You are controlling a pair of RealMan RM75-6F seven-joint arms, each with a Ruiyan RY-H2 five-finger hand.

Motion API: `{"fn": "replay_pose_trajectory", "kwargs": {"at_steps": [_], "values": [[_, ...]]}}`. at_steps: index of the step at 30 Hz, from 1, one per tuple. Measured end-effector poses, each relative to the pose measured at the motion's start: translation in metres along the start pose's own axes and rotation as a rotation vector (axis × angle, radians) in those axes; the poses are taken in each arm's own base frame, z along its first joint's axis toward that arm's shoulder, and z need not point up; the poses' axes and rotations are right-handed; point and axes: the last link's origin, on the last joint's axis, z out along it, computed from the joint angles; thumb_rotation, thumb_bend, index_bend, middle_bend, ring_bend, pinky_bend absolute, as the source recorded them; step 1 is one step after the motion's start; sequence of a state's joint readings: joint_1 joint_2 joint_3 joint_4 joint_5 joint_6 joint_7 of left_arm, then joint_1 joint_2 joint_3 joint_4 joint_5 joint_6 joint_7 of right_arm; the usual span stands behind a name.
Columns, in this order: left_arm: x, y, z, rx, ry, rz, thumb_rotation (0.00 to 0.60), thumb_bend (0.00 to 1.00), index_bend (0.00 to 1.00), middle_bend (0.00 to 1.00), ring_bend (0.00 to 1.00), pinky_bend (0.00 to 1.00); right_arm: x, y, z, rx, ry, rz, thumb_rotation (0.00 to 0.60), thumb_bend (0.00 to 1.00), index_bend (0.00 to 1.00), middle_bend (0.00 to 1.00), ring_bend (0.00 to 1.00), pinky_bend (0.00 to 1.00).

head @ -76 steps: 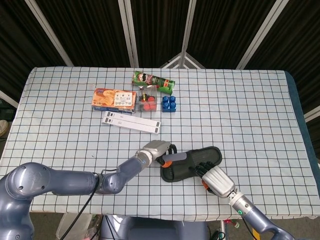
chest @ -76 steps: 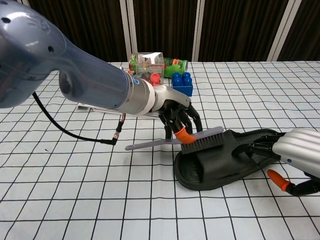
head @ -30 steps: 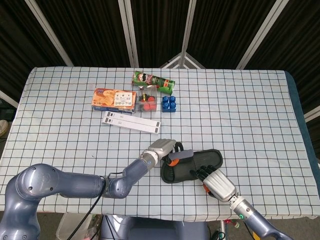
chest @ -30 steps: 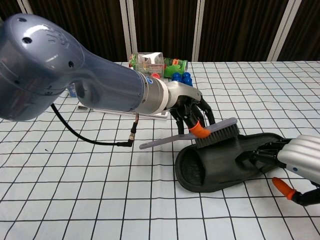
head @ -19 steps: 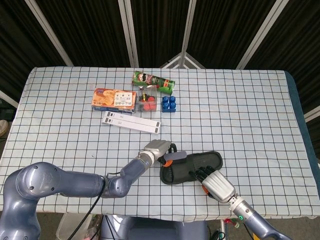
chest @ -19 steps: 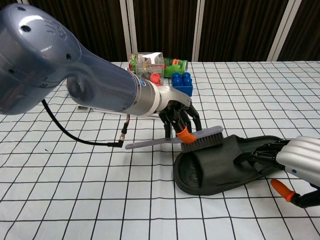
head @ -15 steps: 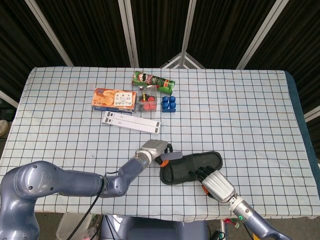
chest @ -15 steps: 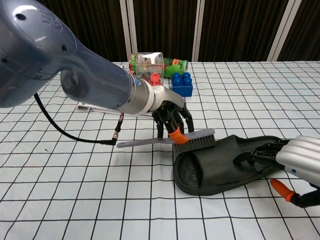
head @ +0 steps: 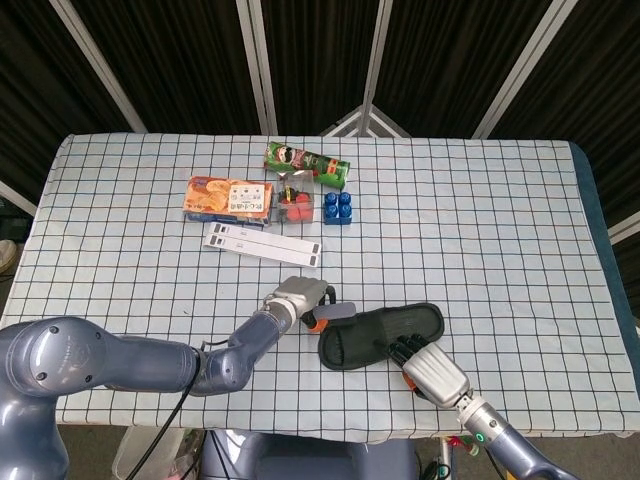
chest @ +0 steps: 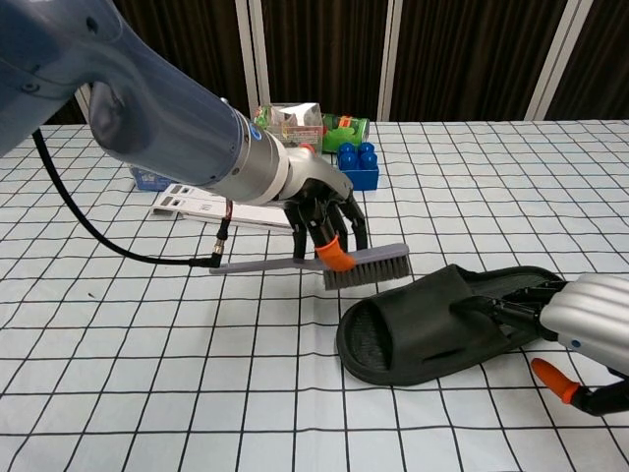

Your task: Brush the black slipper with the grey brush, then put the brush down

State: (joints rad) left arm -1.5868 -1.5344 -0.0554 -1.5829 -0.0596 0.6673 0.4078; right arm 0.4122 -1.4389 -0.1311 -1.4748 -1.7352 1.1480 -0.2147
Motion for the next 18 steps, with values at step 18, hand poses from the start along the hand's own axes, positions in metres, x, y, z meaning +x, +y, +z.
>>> {"fn": "replay_pose_trajectory", "kwargs": {"at_steps": [18], "values": [[0.013, -0.060, -0.036, 0.014, 0.066, -0.005, 0.600, 0.66, 0.42, 0.60, 0.45, 0.50, 0.061, 0.028, -0.037, -0.252, 0.256, -0.134, 0.600, 0.46, 0.00, 0.10, 0.00, 0.09]]}}
